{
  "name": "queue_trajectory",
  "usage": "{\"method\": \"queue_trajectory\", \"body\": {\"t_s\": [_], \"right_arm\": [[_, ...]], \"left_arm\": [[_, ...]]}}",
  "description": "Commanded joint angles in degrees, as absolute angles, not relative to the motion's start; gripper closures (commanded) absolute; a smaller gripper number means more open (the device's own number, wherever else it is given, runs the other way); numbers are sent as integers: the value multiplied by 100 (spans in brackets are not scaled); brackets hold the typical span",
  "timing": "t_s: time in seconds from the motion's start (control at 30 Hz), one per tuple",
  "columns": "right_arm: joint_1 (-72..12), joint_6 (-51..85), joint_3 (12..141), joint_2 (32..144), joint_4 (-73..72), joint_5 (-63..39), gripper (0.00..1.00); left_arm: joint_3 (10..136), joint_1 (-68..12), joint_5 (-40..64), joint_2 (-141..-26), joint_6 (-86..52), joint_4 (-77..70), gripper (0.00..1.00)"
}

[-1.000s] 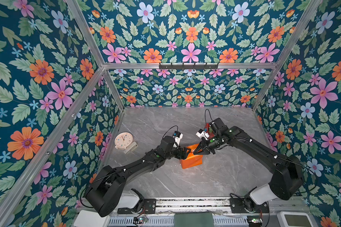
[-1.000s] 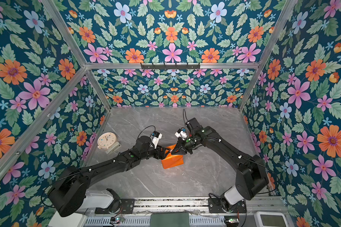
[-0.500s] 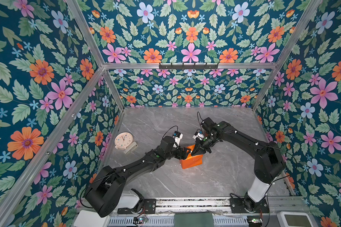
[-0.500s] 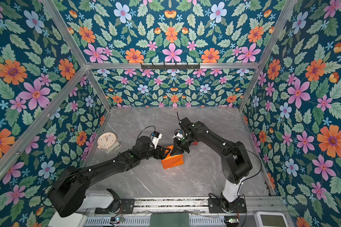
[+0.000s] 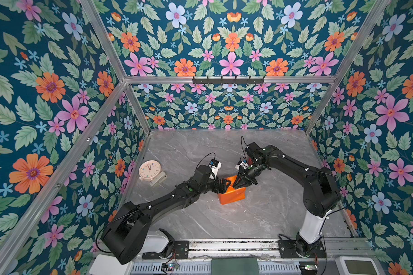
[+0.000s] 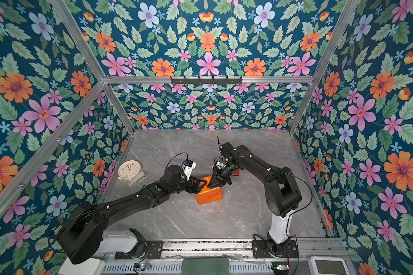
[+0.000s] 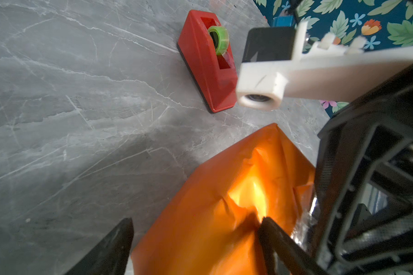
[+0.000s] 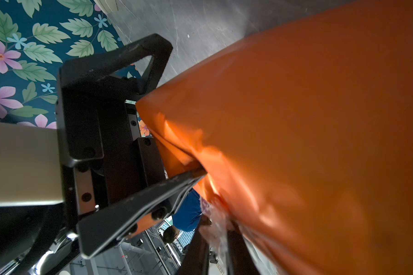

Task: Wrap a gift box in wrapping paper
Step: Stick the wrapping paper to the gift box.

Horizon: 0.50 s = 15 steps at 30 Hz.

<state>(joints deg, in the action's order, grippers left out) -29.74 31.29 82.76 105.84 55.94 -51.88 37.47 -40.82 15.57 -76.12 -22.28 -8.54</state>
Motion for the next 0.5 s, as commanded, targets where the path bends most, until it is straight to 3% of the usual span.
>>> {"method": "queue_trajectory", "body": {"t_s": [0.0,0.47], "right_arm": [[-2971,2997,8282,10705,5906,-4470,83],[-2975,3031,8437,10790,5901,-4487,77]], "left_arm": [[3687,-4078,1461,-7553,-2046,-128,15],[3722,-4078,1707,-7362,-2233,-750,10]]}}
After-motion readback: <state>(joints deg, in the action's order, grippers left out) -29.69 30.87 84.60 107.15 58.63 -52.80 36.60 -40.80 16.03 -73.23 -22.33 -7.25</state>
